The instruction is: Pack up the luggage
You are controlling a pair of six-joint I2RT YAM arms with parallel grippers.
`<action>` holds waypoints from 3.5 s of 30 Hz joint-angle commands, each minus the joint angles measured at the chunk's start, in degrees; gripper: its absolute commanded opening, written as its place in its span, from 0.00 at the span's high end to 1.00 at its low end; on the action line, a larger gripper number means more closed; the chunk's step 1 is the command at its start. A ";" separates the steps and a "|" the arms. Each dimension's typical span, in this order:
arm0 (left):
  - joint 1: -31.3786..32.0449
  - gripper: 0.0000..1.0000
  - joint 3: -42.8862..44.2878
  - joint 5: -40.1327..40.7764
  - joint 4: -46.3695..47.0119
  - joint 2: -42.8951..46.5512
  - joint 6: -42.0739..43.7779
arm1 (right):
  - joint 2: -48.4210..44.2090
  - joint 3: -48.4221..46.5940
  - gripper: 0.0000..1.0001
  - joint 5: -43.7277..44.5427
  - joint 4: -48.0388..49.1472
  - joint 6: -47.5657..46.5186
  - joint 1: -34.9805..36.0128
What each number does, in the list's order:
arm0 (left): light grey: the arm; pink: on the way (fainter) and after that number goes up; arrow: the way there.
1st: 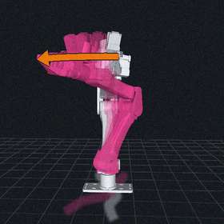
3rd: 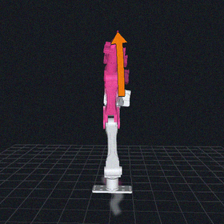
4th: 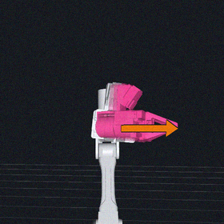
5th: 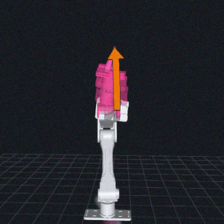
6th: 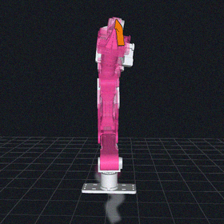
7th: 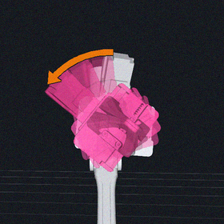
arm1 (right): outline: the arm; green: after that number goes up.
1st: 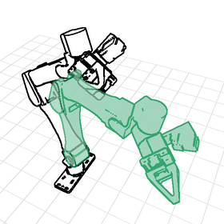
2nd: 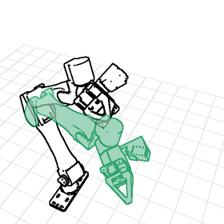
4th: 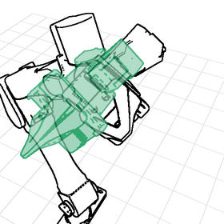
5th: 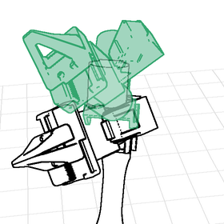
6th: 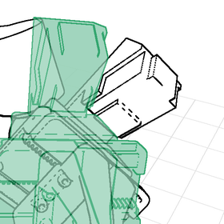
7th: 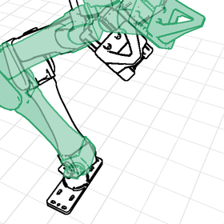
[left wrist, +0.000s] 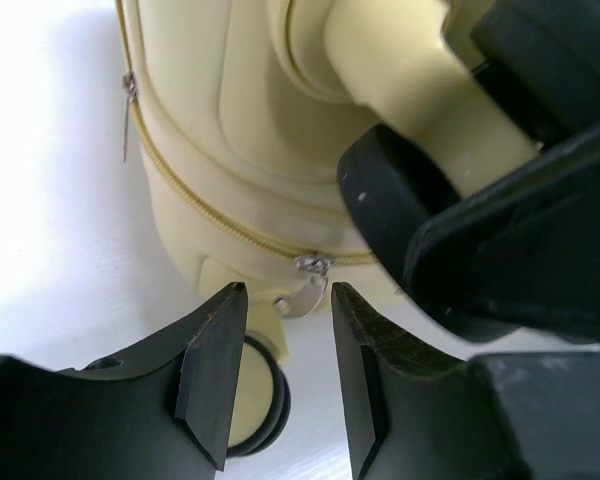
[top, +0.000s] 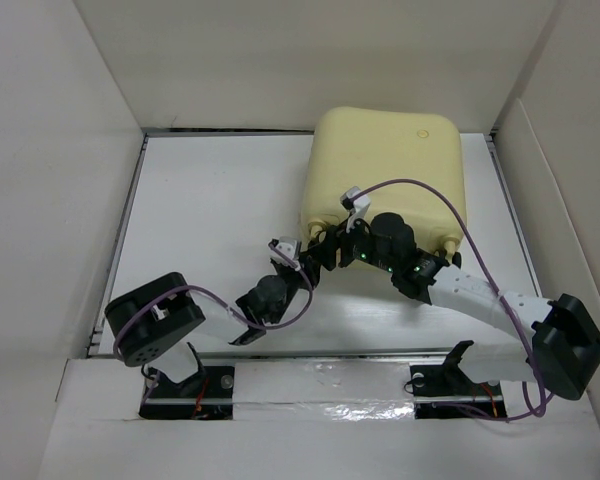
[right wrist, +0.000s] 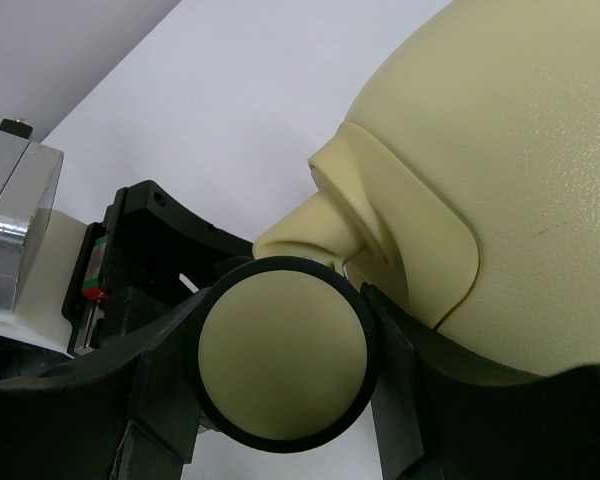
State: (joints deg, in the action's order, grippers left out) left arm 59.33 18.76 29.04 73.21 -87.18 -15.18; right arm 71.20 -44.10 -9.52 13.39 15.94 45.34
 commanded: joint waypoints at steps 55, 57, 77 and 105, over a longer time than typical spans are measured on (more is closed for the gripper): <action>-1.32 1.00 2.77 -2.05 18.63 0.79 1.03 | -5.37 3.14 1.00 -5.60 18.69 6.99 3.26; -1.32 1.00 2.77 -1.09 18.46 0.52 0.85 | -5.54 3.31 1.00 -5.60 18.69 6.99 3.26; -9.49 1.00 -0.67 7.52 2.91 11.24 4.45 | -21.45 9.82 1.00 -6.56 5.16 2.52 0.89; -26.54 0.20 5.40 0.40 -37.74 45.93 -19.97 | 15.72 -19.79 0.87 -21.88 5.34 -5.31 12.57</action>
State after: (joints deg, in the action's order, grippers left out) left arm 33.50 22.98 28.27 47.40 -47.75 -30.57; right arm 85.21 -56.69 -16.05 12.32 8.69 51.99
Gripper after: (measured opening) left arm 0.780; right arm 0.612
